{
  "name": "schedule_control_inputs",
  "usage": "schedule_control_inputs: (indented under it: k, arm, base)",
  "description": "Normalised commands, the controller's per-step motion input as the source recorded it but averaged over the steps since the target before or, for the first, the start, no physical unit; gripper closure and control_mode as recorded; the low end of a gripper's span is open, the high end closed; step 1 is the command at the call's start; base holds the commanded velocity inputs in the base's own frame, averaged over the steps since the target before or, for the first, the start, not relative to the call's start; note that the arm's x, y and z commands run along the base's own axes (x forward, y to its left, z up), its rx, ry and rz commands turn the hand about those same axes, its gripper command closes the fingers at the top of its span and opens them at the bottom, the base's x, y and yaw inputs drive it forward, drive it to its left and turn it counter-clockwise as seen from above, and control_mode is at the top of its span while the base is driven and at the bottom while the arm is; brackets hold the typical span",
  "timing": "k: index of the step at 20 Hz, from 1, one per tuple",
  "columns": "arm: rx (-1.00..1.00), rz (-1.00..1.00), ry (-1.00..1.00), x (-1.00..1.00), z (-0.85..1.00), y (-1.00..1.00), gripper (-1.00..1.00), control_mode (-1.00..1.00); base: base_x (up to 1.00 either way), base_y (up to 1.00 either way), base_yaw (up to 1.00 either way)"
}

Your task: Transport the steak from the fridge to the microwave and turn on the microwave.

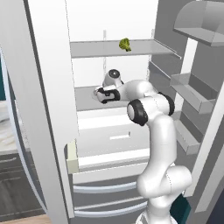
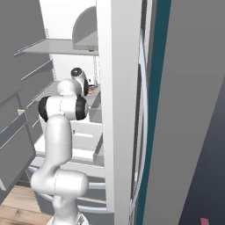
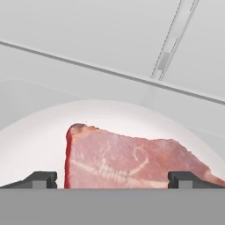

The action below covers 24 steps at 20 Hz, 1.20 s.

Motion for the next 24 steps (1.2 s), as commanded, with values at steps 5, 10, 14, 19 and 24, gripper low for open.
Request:
schedule_control_inputs:
  k: [5,10,14,19,24]
  arm:
    - [0.0,0.0,0.0,0.0,-0.28,0.0,-1.0,-1.0]
    - [0.0,0.0,0.0,-0.02,-0.3,0.0,-1.0,-1.0]
    - [0.0,0.0,0.0,-0.07,-0.3,-0.03,1.0,-1.0]
    - [0.0,0.0,0.0,-0.14,-0.28,-0.16,1.0,-1.0]
    - [0.01,0.0,0.0,-0.13,-0.28,-0.13,1.0,-1.0]
  base:
    - [0.0,0.0,0.0]
    - [0.0,0.0,0.0]
    - [0.0,0.0,0.0]
    - [0.0,0.0,0.0]
    - [0.0,0.0,0.0]
